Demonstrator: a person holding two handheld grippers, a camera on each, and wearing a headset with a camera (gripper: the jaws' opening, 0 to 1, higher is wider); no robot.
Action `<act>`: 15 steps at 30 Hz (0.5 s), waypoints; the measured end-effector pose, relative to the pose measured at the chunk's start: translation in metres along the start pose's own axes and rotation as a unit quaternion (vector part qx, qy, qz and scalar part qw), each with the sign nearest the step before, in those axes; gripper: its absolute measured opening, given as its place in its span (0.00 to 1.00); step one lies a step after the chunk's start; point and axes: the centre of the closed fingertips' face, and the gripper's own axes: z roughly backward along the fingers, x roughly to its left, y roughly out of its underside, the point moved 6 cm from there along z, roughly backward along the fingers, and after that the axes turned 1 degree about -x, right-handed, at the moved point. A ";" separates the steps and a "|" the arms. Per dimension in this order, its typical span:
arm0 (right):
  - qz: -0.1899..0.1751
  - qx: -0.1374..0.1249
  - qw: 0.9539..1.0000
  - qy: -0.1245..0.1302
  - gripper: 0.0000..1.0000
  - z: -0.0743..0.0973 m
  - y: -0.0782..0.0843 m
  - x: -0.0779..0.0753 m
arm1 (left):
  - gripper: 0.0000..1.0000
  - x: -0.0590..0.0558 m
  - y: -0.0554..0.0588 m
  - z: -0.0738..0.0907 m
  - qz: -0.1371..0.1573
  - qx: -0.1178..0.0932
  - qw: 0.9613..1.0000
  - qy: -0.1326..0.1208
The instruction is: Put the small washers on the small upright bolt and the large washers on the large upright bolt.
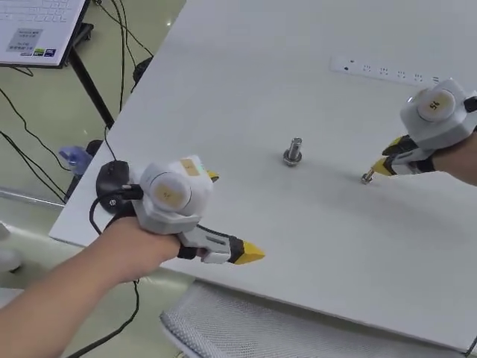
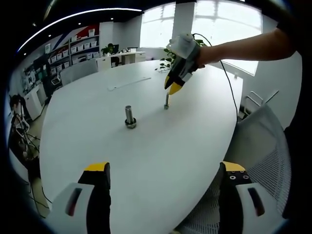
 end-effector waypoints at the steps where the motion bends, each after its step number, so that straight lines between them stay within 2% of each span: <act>1: -0.001 -0.009 1.000 0.003 0.27 0.003 -0.001 0.000 | 0.92 0.000 -0.001 0.000 -0.001 -0.002 1.000 0.000; 8: -0.029 -0.071 0.997 0.011 0.32 0.034 0.005 0.010 | 0.92 0.000 -0.008 0.003 0.015 -0.018 1.000 -0.007; 9: -0.032 -0.081 0.996 0.012 0.33 0.032 0.011 0.004 | 0.92 0.000 -0.010 0.003 0.019 -0.022 1.000 -0.009; 11: -0.038 -0.096 0.995 0.014 0.35 0.039 0.016 0.007 | 0.93 0.001 -0.012 0.004 0.026 -0.029 0.999 -0.011; 13: -0.040 -0.120 0.991 0.031 0.36 0.050 0.018 0.010 | 0.93 0.001 -0.015 0.006 0.029 -0.036 0.999 -0.014; 15: -0.059 -0.148 0.987 0.034 0.37 0.061 0.018 0.016 | 0.93 0.001 -0.016 0.006 0.029 -0.039 0.999 -0.015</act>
